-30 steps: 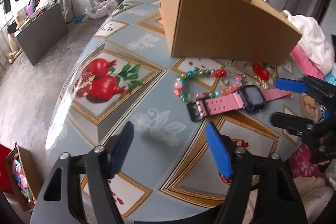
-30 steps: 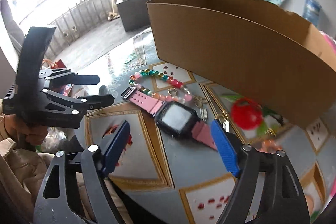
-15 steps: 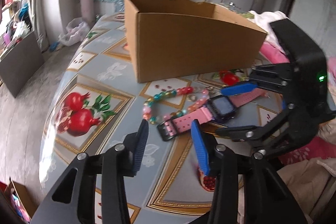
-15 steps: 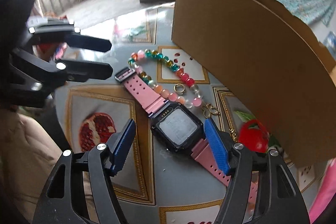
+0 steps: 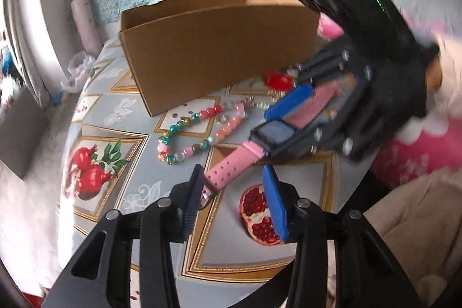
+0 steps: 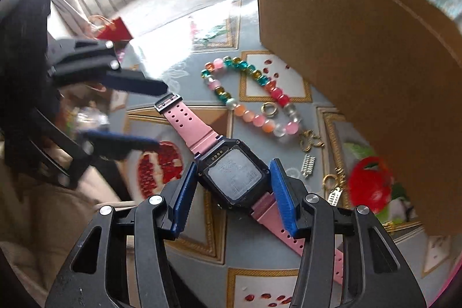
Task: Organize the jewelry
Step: 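Grasp the pink watch strap with the right tool while the left tool grasps the other strap, then lift the pink watch with both tools and lower it into the cardboard box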
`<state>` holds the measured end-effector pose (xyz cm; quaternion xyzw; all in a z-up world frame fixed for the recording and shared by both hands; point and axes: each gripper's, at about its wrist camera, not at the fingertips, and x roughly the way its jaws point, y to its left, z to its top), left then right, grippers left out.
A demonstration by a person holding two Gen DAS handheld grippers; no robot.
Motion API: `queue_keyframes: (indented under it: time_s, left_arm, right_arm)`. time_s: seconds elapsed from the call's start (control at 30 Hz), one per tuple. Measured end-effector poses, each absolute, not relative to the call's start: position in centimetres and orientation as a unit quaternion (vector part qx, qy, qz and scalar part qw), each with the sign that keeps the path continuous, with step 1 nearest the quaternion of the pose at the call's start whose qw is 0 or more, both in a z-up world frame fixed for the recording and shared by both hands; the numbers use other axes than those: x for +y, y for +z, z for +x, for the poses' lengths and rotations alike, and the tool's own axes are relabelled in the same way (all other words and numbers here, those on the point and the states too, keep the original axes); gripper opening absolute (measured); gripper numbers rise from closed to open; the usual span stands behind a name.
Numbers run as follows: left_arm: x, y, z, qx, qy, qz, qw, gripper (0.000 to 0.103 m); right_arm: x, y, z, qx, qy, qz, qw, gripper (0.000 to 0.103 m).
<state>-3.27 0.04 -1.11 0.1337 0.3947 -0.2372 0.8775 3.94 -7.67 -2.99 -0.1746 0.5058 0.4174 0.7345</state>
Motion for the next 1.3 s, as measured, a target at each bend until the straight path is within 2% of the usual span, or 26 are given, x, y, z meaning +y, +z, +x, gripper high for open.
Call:
queue_keyframes:
  time_s: [0.17,0.37,0.47,0.5,0.57,0.63,0.87,1.0,1.07,1.13,1.3]
  left_arm:
    - [-1.8,-2.6,-3.6,0.389,-0.209,0.222,0.870,0.041]
    - [-2.4,-3.2,-2.5,0.372,-0.179,0.246,0.877,0.041]
    - [-2.3,-3.2,-1.9,0.371,-0.185,0.232,0.880,0.017]
    - [-2.3,-3.2,-1.7,0.372,-0.186,0.229,0.880,0.013]
    - [-2.2,-3.2,-1.4,0.374,-0.190,0.218,0.881,0.010]
    - [-1.6,-3.0,-0.8,0.383,-0.190,0.199,0.882,0.009]
    - [0.4,-2.6,0.8,0.407,-0.190,0.144,0.882,0.006]
    - [0.6,-3.0,1.1,0.413,-0.188,0.143,0.879,0.005]
    - [0.3,-3.1,1.0,0.412,-0.187,0.144,0.880,0.005]
    - [0.3,-3.2,1.1,0.413,-0.183,0.145,0.881,0.005]
    - [0.2,-3.1,0.3,0.405,-0.180,0.147,0.884,0.005]
  right_arm:
    - [-8.5,-3.0,6.1,0.539,0.451,-0.138,0.698,0.048]
    - [-8.6,-2.6,6.3,0.546,0.461,-0.145,0.684,0.048]
    - [-9.3,-2.6,6.1,0.542,0.457,-0.130,0.694,0.048]
    - [-9.3,-2.6,6.4,0.541,0.454,-0.125,0.697,0.048]
    - [-9.8,-2.7,6.1,0.536,0.440,-0.112,0.712,0.050]
    - [-10.6,-2.7,5.4,0.531,0.423,-0.103,0.727,0.057]
    - [-12.7,-2.9,2.9,0.502,0.372,-0.124,0.771,0.058]
    - [-12.0,-3.4,1.4,0.480,0.333,-0.185,0.790,0.039]
    - [-11.7,-3.4,0.7,0.469,0.319,-0.208,0.797,0.033]
    - [-11.8,-3.4,0.4,0.464,0.307,-0.207,0.805,0.013]
    - [-12.3,-3.3,-0.2,0.448,0.271,-0.188,0.831,0.004]
